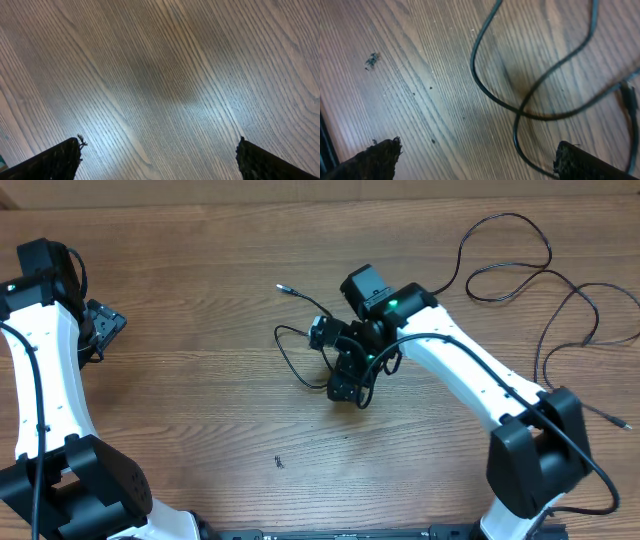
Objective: Untangle cables
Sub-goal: 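Move the right gripper back to the remaining center cable and grasp it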
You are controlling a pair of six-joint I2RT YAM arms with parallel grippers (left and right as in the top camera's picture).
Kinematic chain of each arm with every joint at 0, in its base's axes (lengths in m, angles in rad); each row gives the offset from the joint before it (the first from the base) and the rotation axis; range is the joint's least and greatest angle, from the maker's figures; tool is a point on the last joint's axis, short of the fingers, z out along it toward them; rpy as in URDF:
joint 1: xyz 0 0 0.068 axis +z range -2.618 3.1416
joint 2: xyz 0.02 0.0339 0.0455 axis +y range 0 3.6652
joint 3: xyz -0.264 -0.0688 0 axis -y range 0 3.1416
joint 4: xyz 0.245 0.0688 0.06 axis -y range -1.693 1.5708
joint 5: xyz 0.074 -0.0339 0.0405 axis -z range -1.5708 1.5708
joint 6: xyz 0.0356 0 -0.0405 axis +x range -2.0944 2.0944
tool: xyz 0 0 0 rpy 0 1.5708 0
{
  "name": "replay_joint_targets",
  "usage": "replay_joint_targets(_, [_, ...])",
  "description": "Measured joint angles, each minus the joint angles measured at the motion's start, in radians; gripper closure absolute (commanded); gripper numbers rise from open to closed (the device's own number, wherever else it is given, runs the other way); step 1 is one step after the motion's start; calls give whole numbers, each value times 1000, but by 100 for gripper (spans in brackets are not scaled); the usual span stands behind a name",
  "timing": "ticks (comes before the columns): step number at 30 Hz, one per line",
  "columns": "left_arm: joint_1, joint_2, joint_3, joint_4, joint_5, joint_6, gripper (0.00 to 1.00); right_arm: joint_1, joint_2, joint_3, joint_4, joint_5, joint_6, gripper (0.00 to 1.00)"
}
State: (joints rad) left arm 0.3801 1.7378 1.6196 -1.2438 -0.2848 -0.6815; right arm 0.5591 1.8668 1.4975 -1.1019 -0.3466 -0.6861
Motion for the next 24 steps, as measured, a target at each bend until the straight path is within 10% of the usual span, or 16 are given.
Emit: replay_joint_targets(24, [0,0,0,0,0,0,0,63,168,-1,161,95,-146,0])
